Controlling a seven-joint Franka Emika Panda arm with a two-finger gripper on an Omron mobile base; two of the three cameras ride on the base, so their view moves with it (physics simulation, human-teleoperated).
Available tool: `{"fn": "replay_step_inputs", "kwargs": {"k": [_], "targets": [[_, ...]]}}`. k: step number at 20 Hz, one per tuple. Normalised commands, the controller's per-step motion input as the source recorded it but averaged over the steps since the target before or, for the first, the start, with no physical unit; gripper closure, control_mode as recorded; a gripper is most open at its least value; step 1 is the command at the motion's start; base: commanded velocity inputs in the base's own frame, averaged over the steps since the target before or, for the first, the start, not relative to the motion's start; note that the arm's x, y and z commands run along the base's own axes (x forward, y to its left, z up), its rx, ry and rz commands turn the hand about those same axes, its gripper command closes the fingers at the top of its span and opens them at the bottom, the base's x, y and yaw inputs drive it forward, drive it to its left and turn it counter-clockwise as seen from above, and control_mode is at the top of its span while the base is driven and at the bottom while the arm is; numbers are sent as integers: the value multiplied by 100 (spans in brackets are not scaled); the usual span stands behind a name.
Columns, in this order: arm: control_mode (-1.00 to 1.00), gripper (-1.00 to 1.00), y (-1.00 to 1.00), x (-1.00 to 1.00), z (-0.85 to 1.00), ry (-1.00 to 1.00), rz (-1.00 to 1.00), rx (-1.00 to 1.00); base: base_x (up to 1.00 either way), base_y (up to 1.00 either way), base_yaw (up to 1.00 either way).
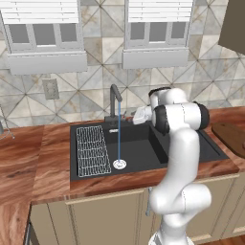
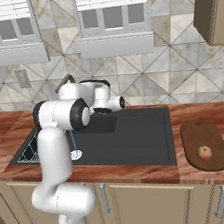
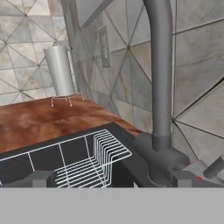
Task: Pick the peach from the sink and place it on the cutting board to airdry. Then turn off the sink faucet.
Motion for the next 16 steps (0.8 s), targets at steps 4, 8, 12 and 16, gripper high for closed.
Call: {"fn": "replay_step_inputs", "kwargs": {"k": [4, 8, 12, 16], "targets": [[-100, -100, 0, 15, -9, 0, 0, 0, 0, 0, 0], [-100, -100, 0, 14, -11, 0, 0, 0, 0, 0, 0], [-100, -100, 0, 19, -7, 0, -1, 0, 0, 0, 0], [-100, -100, -8, 24, -2, 0, -1, 0, 0, 0, 0]]}}
